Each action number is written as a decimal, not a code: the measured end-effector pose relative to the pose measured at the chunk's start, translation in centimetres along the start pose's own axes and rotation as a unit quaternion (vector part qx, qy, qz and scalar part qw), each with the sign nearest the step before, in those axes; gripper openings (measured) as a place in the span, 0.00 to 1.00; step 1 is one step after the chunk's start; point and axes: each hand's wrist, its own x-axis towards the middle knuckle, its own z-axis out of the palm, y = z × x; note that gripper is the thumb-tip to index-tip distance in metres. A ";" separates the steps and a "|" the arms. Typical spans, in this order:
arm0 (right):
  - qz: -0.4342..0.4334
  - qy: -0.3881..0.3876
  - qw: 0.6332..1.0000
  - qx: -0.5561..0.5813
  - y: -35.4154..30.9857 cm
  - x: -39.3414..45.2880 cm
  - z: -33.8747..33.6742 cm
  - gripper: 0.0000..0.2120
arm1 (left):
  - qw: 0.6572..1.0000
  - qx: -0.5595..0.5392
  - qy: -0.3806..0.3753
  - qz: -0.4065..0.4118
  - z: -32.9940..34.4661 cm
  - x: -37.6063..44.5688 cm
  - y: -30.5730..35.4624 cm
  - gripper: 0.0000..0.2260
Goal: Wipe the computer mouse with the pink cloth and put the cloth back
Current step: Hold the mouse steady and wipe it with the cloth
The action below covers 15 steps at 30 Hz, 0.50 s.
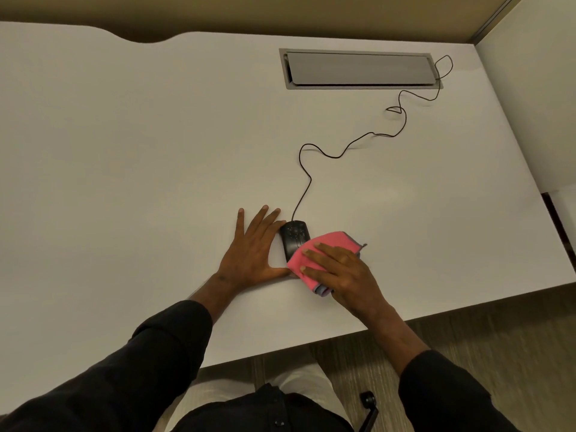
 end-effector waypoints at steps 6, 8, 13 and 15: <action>0.047 0.030 0.998 0.005 0.2 -2.4 -0.3 0.33 | 1.000 0.011 -0.012 -0.001 0.0 0.1 -0.1 0.51; 0.063 0.052 0.997 0.009 -0.3 -1.0 -0.3 0.34 | 1.000 -0.001 -0.007 -0.002 0.0 0.1 0.0 0.50; 0.041 0.057 0.998 -0.001 -2.5 0.4 1.0 0.32 | 1.000 -0.002 -0.008 0.003 -0.1 -0.1 0.0 0.48; 0.043 0.048 0.998 0.002 -2.7 -0.9 1.2 0.32 | 1.000 0.004 -0.010 0.003 -0.2 0.0 -0.1 0.49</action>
